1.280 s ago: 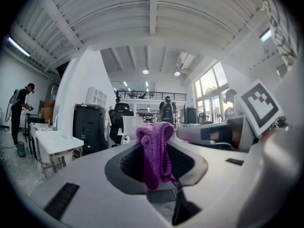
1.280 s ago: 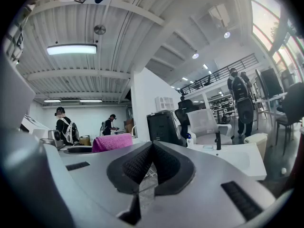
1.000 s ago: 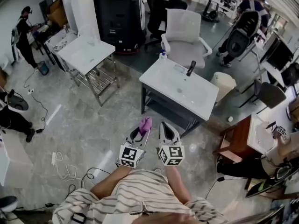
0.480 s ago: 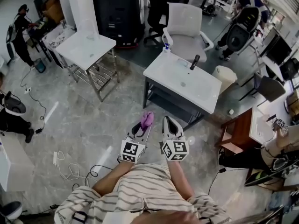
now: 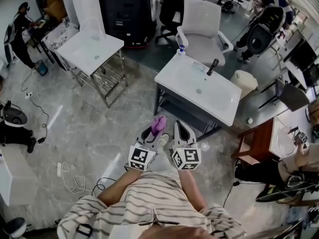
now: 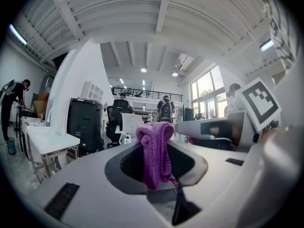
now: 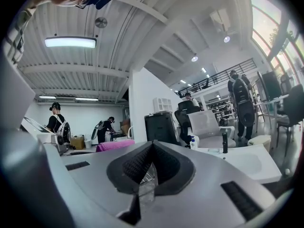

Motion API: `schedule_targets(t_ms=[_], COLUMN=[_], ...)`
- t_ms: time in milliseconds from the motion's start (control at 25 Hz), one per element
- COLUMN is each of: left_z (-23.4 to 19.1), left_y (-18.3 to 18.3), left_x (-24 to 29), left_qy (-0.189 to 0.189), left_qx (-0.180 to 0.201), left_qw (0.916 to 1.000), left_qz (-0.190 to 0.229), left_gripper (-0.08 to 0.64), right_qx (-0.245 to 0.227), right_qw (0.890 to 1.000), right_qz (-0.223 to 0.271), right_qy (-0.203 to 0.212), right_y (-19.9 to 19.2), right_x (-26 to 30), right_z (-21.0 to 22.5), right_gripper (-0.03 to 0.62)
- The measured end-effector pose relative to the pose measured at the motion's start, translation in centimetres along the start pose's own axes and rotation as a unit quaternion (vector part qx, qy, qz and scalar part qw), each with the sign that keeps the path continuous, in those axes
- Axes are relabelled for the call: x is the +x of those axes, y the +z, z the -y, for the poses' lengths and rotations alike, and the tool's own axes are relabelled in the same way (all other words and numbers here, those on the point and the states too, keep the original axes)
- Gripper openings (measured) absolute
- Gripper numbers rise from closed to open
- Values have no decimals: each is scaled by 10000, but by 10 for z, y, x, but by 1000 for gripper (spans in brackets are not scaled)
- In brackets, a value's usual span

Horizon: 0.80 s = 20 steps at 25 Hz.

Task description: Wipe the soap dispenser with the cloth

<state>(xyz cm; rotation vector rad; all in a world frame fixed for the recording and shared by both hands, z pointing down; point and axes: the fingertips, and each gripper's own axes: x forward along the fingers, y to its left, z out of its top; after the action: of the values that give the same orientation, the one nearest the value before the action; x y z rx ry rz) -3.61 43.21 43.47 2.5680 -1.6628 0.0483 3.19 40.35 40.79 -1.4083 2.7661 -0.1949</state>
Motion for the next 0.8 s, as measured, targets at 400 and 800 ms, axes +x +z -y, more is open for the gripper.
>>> schedule_targets(t_ms=[400, 800], left_z=[-91, -142], left_y=[17, 40], left_x=[183, 350], left_qy=[12, -13], left_qx=[373, 279], left_qw=[9992, 9995], left_qz=[-113, -163], left_gripper=[117, 117], right_qx=[62, 84], right_qw=[9998, 9997], right_qz=[82, 56], right_qy=[189, 203], right_y=[22, 50], right_x=[171, 302], right_z=[108, 222], right_gripper=[9, 9])
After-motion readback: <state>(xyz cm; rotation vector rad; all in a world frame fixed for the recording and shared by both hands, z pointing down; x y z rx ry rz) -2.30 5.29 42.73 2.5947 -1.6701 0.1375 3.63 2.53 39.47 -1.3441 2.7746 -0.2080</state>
